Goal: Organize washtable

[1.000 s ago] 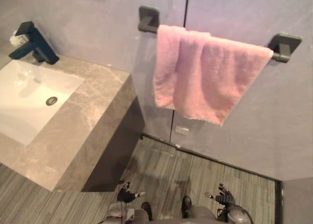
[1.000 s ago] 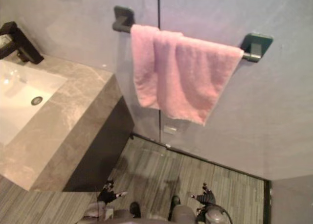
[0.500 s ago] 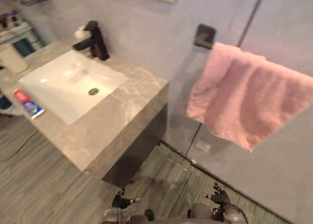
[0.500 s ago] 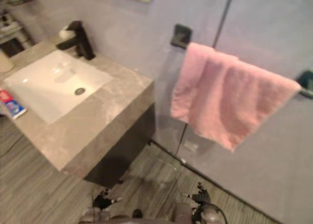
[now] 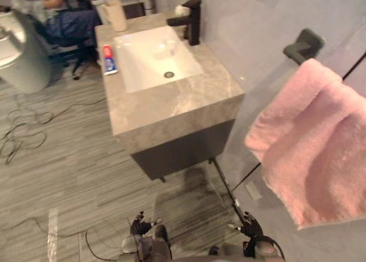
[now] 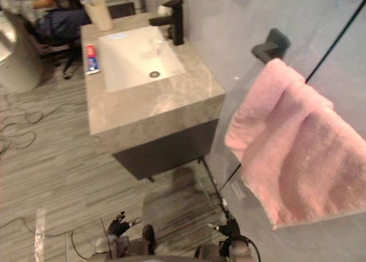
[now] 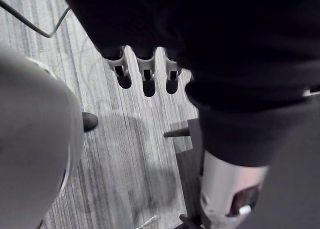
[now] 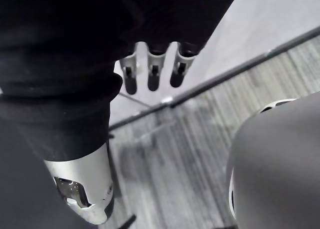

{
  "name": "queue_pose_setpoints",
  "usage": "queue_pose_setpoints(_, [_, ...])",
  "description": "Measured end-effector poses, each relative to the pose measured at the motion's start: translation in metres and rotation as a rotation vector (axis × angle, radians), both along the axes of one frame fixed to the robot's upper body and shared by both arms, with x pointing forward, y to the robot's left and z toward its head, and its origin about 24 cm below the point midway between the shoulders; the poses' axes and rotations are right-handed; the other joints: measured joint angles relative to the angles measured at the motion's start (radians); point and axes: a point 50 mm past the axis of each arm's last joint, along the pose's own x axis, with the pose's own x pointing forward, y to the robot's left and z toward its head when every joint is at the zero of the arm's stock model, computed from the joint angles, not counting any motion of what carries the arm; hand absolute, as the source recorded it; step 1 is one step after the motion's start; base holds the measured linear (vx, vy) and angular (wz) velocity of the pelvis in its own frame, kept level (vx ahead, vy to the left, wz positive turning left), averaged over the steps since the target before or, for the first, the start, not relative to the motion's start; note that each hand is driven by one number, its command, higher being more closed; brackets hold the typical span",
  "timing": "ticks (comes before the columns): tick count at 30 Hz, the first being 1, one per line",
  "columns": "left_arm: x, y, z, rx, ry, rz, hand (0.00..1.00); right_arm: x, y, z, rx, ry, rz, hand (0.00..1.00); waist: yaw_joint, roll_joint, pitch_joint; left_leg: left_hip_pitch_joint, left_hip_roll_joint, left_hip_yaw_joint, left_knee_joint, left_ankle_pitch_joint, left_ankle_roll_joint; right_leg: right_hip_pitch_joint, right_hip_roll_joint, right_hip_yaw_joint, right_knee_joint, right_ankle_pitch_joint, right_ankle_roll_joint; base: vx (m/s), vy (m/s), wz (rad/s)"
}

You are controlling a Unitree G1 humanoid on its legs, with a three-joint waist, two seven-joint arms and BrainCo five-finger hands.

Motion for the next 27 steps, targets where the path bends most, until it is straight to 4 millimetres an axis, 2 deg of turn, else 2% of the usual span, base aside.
queue_pose_setpoints(1, [-0.001, -0.001, -0.001, -0.005, 0.003, -0.001, 0.0, -0.001, -0.001, 0.0, -0.002, 0.003, -0.002, 0.0, -0.004, 0.002, 0.0, 0.019, -0.016, 0.012, 0.064, -0.052, -0.003, 0.006, -0.022, -0.037, -0.006, 0.0, 0.0, -0.16, 0.015, 0.84])
queue_pose_setpoints(2, [-0.002, -0.002, -0.001, -0.006, 0.007, -0.002, 0.0, -0.001, -0.001, 0.0, -0.003, 0.002, -0.002, 0.0, -0.006, 0.005, 0.0, 0.038, -0.024, 0.017, 0.078, -0.072, -0.005, 0.012, -0.03, -0.05, -0.013, 0.0, 0.001, -0.17, 0.069, 0.71])
queue_pose_setpoints(4, [-0.009, -0.006, -0.005, -0.017, 0.039, -0.007, 0.0, 0.001, -0.002, 0.001, -0.004, -0.005, -0.001, 0.0, -0.029, 0.03, -0.004, 0.097, -0.007, 0.072, 0.088, -0.136, -0.011, 0.019, -0.043, -0.11, -0.022, 0.017, 0.021, -0.21, 0.191, 0.9])
queue_pose_setpoints(5, [-0.009, -0.009, -0.006, -0.02, 0.047, -0.022, 0.0, 0.001, -0.002, 0.001, -0.003, -0.006, -0.004, 0.0, -0.048, 0.059, -0.004, 0.09, 0.019, 0.111, 0.089, -0.162, -0.031, 0.018, -0.045, -0.156, -0.013, 0.026, 0.03, -0.17, 0.208, 1.12])
queue_pose_setpoints(6, [-0.008, -0.01, -0.005, -0.019, 0.044, -0.028, 0.0, 0.006, -0.007, 0.003, -0.011, -0.023, -0.017, 0.0, -0.051, 0.063, 0.0, 0.064, 0.014, 0.119, 0.08, -0.161, -0.023, 0.015, -0.041, -0.165, -0.008, 0.028, 0.036, -0.16, 0.136, 1.15])
queue_pose_setpoints(7, [-0.007, -0.01, -0.005, -0.009, 0.043, -0.06, 0.0, 0.005, -0.005, 0.003, -0.001, -0.022, -0.025, 0.0, -0.051, 0.057, 0.0, 0.049, -0.017, 0.108, 0.024, -0.13, 0.003, -0.005, -0.032, -0.155, -0.049, 0.037, 0.05, -0.15, 0.095, 1.09])
queue_pose_setpoints(8, [-0.005, -0.01, -0.004, 0.013, 0.046, -0.11, 0.0, 0.001, -0.004, 0.001, 0.004, -0.013, -0.037, 0.0, -0.053, 0.033, -0.014, 0.07, -0.056, 0.085, -0.113, -0.06, 0.023, 0.007, -0.03, -0.168, -0.126, 0.095, 0.047, -0.13, 0.113, 1.02])
queue_pose_setpoints(9, [-0.006, -0.006, -0.004, 0.03, 0.05, -0.124, 0.0, 0.001, -0.005, 0.001, 0.005, -0.012, -0.045, 0.0, -0.052, 0.032, -0.015, 0.088, -0.071, 0.088, -0.187, -0.02, 0.024, 0.014, -0.033, -0.174, -0.163, 0.127, 0.046, -0.1, 0.157, 0.78])
queue_pose_setpoints(10, [-0.01, -0.005, -0.005, 0.038, 0.064, -0.135, 0.0, 0.001, -0.006, 0.001, 0.006, -0.014, -0.059, 0.0, -0.049, 0.036, -0.013, 0.127, -0.098, 0.085, -0.307, 0.047, 0.025, 0.024, -0.029, -0.175, -0.21, 0.162, 0.055, -0.08, 0.137, 0.35])
queue_pose_setpoints(11, [-0.014, -0.005, -0.007, 0.036, 0.079, -0.133, 0.0, 0.0, -0.006, 0.001, 0.005, -0.012, -0.06, 0.0, -0.047, 0.041, -0.01, 0.16, -0.111, 0.083, -0.382, 0.091, 0.03, 0.031, -0.025, -0.174, -0.227, 0.175, 0.061, -0.15, 0.152, 0.2])
queue_pose_setpoints(12, [-0.022, -0.003, -0.009, 0.042, 0.103, -0.13, 0.0, -0.001, -0.004, 0.0, 0.011, -0.006, -0.06, 0.0, -0.05, 0.043, -0.005, 0.174, -0.119, 0.076, -0.404, 0.101, 0.039, 0.043, -0.026, -0.17, -0.236, 0.187, 0.067, -0.13, 0.088, 0.0])
queue_pose_setpoints(16, [-0.024, -0.001, -0.011, 0.056, 0.116, -0.148, 0.0, -0.004, -0.004, -0.001, 0.006, 0.007, -0.053, 0.0, -0.047, 0.041, -0.005, 0.182, -0.126, 0.066, -0.405, 0.106, 0.047, 0.062, -0.021, -0.162, -0.248, 0.203, 0.069, -0.16, 0.042, -0.02])
queue_pose_setpoints(22, [-0.022, 0.003, -0.01, 0.063, 0.109, -0.14, 0.0, -0.006, -0.003, -0.004, 0.006, 0.032, -0.047, 0.0, -0.043, 0.023, 0.003, 0.162, -0.129, 0.033, -0.405, 0.108, 0.051, 0.074, -0.009, -0.155, -0.286, 0.188, 0.086, -0.08, 0.027, 0.2])
queue_pose_setpoints(26, [-0.021, 0.007, -0.009, 0.064, 0.105, -0.109, 0.0, -0.006, -0.001, -0.005, 0.012, 0.038, -0.045, 0.0, -0.039, 0.013, 0.004, 0.14, -0.15, -0.003, -0.404, 0.109, 0.052, 0.074, -0.016, -0.163, -0.298, 0.187, 0.099, 0.04, 0.049, 0.31])
queue_pose_setpoints(27, [-0.02, 0.008, -0.009, 0.067, 0.103, -0.107, 0.0, -0.006, 0.0, -0.005, 0.016, 0.044, -0.046, 0.0, -0.036, 0.007, 0.005, 0.136, -0.159, -0.014, -0.404, 0.11, 0.062, 0.075, -0.022, -0.164, -0.297, 0.191, 0.106, 0.12, 0.051, 0.45])
